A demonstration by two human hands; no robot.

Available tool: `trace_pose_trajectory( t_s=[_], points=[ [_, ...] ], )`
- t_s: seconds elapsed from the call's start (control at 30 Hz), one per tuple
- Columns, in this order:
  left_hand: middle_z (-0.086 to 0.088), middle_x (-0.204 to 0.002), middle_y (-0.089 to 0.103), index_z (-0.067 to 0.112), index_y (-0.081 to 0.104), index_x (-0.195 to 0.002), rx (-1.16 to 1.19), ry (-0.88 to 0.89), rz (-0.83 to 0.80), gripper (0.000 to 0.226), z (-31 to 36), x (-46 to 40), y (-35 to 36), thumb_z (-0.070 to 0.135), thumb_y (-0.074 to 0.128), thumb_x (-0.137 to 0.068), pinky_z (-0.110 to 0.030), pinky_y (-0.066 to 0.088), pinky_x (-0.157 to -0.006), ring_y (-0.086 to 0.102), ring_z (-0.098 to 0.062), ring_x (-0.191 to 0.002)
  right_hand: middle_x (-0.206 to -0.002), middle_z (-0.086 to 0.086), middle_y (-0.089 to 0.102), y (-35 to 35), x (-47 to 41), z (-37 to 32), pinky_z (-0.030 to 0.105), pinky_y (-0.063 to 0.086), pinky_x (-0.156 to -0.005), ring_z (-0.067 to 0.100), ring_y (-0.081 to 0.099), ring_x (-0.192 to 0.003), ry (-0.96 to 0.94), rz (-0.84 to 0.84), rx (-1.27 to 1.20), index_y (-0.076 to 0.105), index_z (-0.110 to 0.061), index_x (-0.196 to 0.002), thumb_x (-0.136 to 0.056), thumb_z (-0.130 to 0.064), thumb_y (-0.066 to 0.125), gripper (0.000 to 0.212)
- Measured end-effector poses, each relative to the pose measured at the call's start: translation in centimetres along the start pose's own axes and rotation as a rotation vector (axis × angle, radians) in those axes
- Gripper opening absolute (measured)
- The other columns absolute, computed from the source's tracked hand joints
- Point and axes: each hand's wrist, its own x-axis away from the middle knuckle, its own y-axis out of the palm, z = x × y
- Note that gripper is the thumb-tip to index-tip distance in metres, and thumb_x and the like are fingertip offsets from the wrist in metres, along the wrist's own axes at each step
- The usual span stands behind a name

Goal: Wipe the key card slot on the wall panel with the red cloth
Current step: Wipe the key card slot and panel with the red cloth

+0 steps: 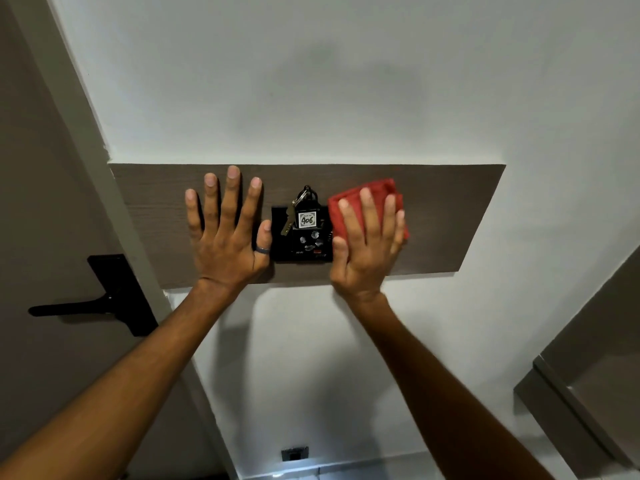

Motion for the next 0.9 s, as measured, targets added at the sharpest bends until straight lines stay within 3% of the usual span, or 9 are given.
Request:
trace_pose_trajectory(
  t_s=[0.13, 0.3, 0.53, 0.73, 0.9],
  points=[
    [-0.005, -0.173, 0.005, 0.018, 0.025, -0.164, -0.019, 0.005, -0.003, 0.062, -0.1, 0.1, 0.0, 0.040, 0.037, -0.107, -0.051, 0.002, -0.130, 0.001, -0.028, -0.160, -0.164, 0.003, 0.036, 0.0, 6.3, -0.8, 0.051, 0.018, -0.130, 0.030, 0.019, -0.160, 0.021, -0.079, 0.048, 0.045, -0.028, -0.151, -0.108, -0.039, 0.043, 0.045],
    [-0.006, -0.173, 0.008, 0.018, 0.026, -0.164, -0.006, -0.001, -0.001, 0.062, 0.0, 0.2, 0.1, 0.040, 0.038, -0.107, -0.052, 0.004, -0.130, 0.003, -0.029, -0.160, -0.160, 0.009, 0.042, -0.4, 3.4, 0.6, 0.059, 0.023, -0.127, 0.036, 0.026, -0.157, -0.109, -0.089, 0.017, 0.050, -0.026, -0.149, -0.102, -0.028, 0.054, 0.047],
    [-0.006, -0.172, 0.010, 0.018, 0.027, -0.164, -0.012, 0.003, 0.008, 0.063, 0.0, 0.5, 0.3, 0.040, 0.039, -0.107, -0.053, 0.005, -0.130, 0.005, -0.029, -0.160, -0.156, 0.008, 0.046, 1.3, 3.7, -0.9, 0.055, 0.023, -0.128, 0.030, 0.023, -0.159, 0.020, 0.027, 0.043, 0.051, -0.025, -0.146, -0.108, -0.039, 0.039, 0.042],
    [-0.006, -0.172, 0.011, 0.017, 0.029, -0.163, -0.020, -0.007, 0.020, 0.063, 0.2, 0.4, 0.1, 0.039, 0.040, -0.106, -0.053, 0.005, -0.130, 0.004, -0.029, -0.160, -0.155, 0.007, 0.053, -0.3, 0.7, 0.6, 0.058, 0.033, -0.123, 0.037, 0.038, -0.151, -0.152, -0.034, 0.039, 0.057, -0.025, -0.144, -0.106, -0.038, 0.042, 0.043],
    [-0.008, -0.171, 0.016, 0.017, 0.031, -0.163, -0.029, -0.003, 0.014, 0.062, 0.0, -0.1, 0.2, 0.040, 0.039, -0.106, -0.054, 0.008, -0.129, 0.007, -0.030, -0.160, -0.155, 0.008, 0.051, 0.7, 2.3, -1.2, 0.055, 0.026, -0.127, 0.034, 0.030, -0.156, 0.010, 0.011, 0.028, 0.055, -0.024, -0.144, -0.108, -0.041, 0.041, 0.042]
  ],
)
